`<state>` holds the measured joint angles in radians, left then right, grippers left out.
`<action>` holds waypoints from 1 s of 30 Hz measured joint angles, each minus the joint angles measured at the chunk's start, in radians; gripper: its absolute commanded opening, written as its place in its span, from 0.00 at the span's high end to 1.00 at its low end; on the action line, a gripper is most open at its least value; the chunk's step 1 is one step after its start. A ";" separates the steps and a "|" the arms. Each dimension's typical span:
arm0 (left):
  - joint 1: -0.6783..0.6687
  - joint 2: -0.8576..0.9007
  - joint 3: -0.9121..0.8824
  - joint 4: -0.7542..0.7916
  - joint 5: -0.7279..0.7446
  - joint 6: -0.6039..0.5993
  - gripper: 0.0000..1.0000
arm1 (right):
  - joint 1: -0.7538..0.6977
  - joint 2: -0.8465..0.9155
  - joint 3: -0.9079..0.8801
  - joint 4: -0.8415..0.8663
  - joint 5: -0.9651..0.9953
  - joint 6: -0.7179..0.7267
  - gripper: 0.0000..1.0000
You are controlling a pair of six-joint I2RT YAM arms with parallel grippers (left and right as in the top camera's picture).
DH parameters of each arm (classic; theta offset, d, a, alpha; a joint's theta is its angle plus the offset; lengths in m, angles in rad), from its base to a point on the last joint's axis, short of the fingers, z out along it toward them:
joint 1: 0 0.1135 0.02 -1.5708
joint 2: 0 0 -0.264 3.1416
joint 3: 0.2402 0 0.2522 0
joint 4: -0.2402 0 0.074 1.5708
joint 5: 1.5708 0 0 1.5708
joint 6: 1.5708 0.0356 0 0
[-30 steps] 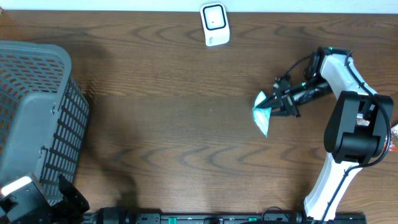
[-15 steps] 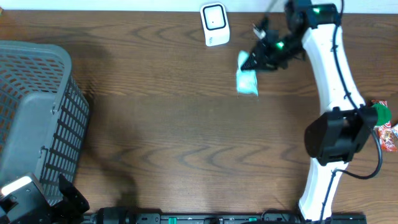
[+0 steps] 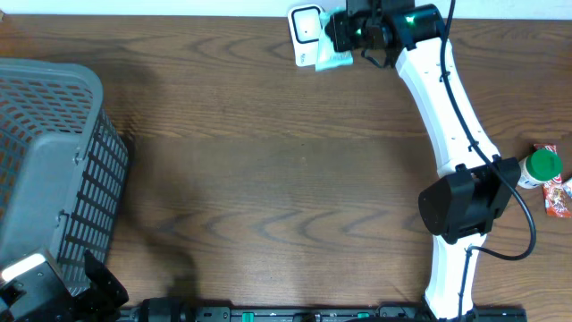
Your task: Scan the item barcode
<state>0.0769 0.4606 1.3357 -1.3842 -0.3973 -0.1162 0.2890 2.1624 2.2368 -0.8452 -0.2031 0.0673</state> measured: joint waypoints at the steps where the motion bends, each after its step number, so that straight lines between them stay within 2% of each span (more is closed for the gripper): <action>1: 0.000 0.000 0.000 0.000 0.000 0.000 0.12 | 0.000 0.001 -0.002 0.024 0.007 0.000 0.99; 20: 0.000 0.000 0.000 0.000 0.000 0.000 0.12 | 0.028 0.269 -0.016 0.624 0.047 0.014 0.99; 25: 0.000 0.000 0.000 0.000 0.000 0.000 0.12 | 0.045 0.316 -0.016 0.707 0.047 0.065 0.99; 30: 0.000 0.000 0.000 0.000 0.000 0.000 0.12 | 0.044 0.368 -0.016 0.707 0.063 0.116 0.99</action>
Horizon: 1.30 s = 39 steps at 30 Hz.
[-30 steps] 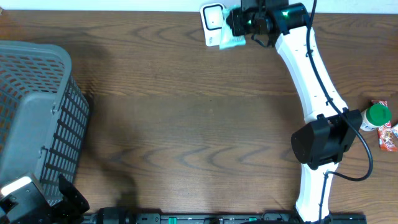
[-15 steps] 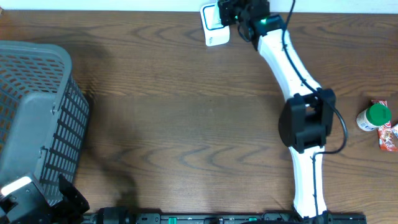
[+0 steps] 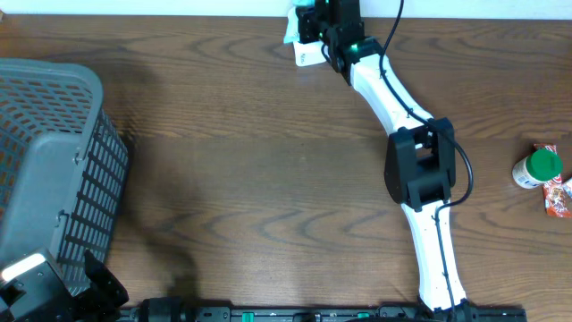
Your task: Scan the item barcode
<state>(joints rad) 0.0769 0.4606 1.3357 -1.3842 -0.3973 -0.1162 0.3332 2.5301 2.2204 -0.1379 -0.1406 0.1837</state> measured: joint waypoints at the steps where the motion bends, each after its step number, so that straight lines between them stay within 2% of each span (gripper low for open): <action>1: 0.000 0.000 0.000 0.000 0.000 0.000 0.12 | -0.001 0.006 -0.001 -0.002 0.003 0.005 0.99; 26: 0.000 0.000 0.000 0.000 0.000 0.000 0.12 | -0.001 0.016 -0.002 0.031 0.138 0.036 0.99; 35: 0.000 0.000 0.000 0.000 0.000 0.000 0.12 | -0.001 0.022 -0.002 0.039 0.140 0.045 0.99; 39: 0.000 0.000 0.000 0.000 0.000 0.000 0.12 | -0.002 0.022 0.011 -0.010 0.077 0.071 0.99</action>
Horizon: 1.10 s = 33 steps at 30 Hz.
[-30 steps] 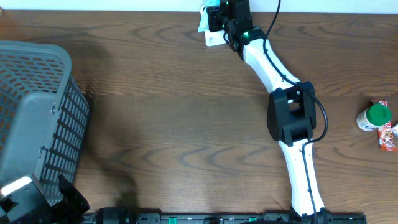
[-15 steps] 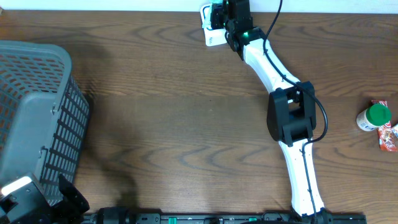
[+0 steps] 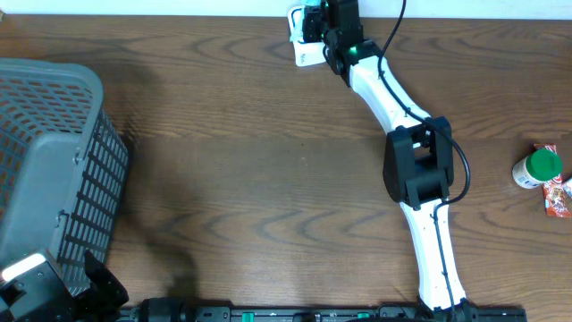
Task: Scan the item barcode
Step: 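Carry the wipes pack to the right table edge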
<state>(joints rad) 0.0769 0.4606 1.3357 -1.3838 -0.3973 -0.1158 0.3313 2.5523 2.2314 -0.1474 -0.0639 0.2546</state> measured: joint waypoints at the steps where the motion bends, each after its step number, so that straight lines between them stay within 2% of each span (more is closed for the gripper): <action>1: 0.000 0.000 0.000 0.000 0.000 0.000 0.12 | 0.000 0.000 0.015 -0.037 -0.019 0.010 0.99; 3: 0.000 0.000 0.000 0.000 0.000 0.000 0.12 | 0.000 -0.003 0.040 -0.118 -0.044 0.024 0.99; 8: 0.000 0.000 0.000 -0.001 0.000 0.000 0.12 | -0.008 -0.097 0.073 -0.472 -0.051 0.030 0.99; 15: 0.000 0.000 0.000 0.000 0.000 0.000 0.12 | -0.091 -0.411 0.114 -1.075 0.167 0.031 0.99; 18: 0.000 0.000 0.000 0.000 0.000 0.000 0.12 | -0.171 -0.512 0.145 -1.258 0.279 0.031 0.99; 21: 0.000 0.000 0.000 -0.001 0.000 0.000 0.12 | -0.266 -0.529 0.143 -1.310 0.377 0.031 0.99; 25: 0.000 0.000 0.000 -0.001 0.000 0.000 0.12 | -0.433 -0.484 0.067 -1.276 0.446 0.031 0.99; 33: 0.000 0.000 0.000 0.000 0.000 0.000 0.12 | -0.760 -0.439 -0.137 -1.099 0.391 0.043 0.97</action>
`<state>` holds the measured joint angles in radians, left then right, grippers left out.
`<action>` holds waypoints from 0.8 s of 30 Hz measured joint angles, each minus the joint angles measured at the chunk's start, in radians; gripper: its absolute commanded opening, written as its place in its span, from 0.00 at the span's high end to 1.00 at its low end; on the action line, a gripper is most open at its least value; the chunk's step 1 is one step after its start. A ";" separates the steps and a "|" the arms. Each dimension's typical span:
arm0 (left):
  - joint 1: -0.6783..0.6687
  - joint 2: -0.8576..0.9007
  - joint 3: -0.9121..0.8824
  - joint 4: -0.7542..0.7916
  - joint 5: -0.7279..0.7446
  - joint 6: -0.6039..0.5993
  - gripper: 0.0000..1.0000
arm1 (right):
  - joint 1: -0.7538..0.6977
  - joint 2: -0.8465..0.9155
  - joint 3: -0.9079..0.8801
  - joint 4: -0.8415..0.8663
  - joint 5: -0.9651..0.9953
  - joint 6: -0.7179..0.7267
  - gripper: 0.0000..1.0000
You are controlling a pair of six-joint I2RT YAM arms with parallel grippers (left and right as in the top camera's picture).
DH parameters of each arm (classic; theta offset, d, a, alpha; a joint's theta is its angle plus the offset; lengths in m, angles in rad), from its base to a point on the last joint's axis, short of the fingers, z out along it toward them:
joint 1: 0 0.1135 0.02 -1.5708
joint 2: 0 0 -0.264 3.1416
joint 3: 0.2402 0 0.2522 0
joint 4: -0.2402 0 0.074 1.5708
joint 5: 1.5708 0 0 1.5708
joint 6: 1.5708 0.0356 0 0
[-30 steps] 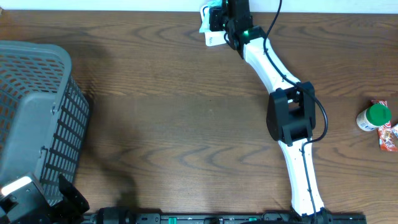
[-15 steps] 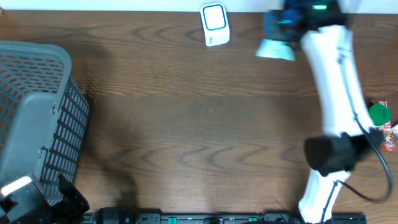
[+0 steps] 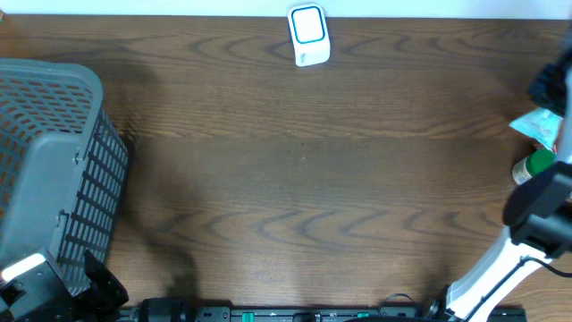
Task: Scan the item barcode
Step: 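Carry the wipes pack to the right table edge, then release the wipes pack at the right edge and open the right gripper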
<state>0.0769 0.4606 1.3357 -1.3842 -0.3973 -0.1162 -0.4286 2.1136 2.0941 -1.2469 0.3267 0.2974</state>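
The white barcode scanner [image 3: 308,34] with its blue-rimmed window stands at the table's far edge, with nothing in front of it. My right arm reaches up along the right edge of the overhead view. Its gripper [image 3: 547,105], dark and blurred, is shut on a pale green packet [image 3: 534,128] that hangs far to the right of the scanner. My left arm [image 3: 40,284] shows only as a white and black piece at the bottom left corner, and its fingers cannot be made out.
A large grey mesh basket [image 3: 49,161] fills the left side of the table. A green-capped bottle [image 3: 539,165] stands at the right edge, partly behind my right arm.
My right gripper with the pale green packet was at the scanner; now it is at the table's right edge, near the green-capped bottle. The scanner stands uncovered.
My right gripper held the packet just right of the scanner. At the two following moments it held the packet over the scanner's window. Now the packet is at the right edge, still in the gripper. The left arm has stayed in its corner throughout.
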 measured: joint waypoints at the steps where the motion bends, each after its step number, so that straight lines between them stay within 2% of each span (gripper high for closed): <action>1: 0.000 0.000 0.000 0.000 0.000 0.000 0.12 | -0.034 0.000 -0.020 0.040 -0.019 0.002 0.97; 9: 0.000 0.000 0.000 0.000 0.000 0.000 0.12 | -0.170 0.000 -0.159 0.365 -0.135 0.002 0.99; 12: 0.000 0.000 0.000 0.000 0.000 0.000 0.12 | -0.174 0.002 -0.192 0.470 -0.124 -0.006 0.94; 13: 0.000 0.000 0.000 0.000 0.000 0.000 0.12 | -0.174 0.005 -0.197 0.491 -0.114 -0.008 0.89; 14: 0.000 0.000 0.000 0.000 0.000 0.000 0.12 | -0.174 0.008 -0.204 0.512 -0.100 -0.010 0.72; 15: 0.000 0.000 0.000 0.000 0.000 0.000 0.12 | -0.174 0.016 -0.211 0.531 -0.084 -0.008 0.46; 16: 0.000 0.000 0.000 0.000 0.000 0.000 0.12 | -0.174 0.023 -0.215 0.542 -0.076 -0.016 0.28; 18: 0.000 0.000 0.000 0.000 0.000 0.000 0.12 | -0.176 0.050 -0.222 0.556 -0.058 -0.017 0.07; 19: 0.000 0.000 0.000 0.000 0.000 0.000 0.12 | -0.179 0.067 -0.224 0.557 -0.053 -0.017 0.01; 24: 0.000 0.000 0.000 0.000 0.000 0.000 0.12 | -0.196 0.125 -0.238 0.526 -0.041 -0.022 0.01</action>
<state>0.0769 0.4606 1.3357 -1.3842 -0.3973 -0.1162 -0.6247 2.2387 1.8557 -0.7204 0.2855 0.2752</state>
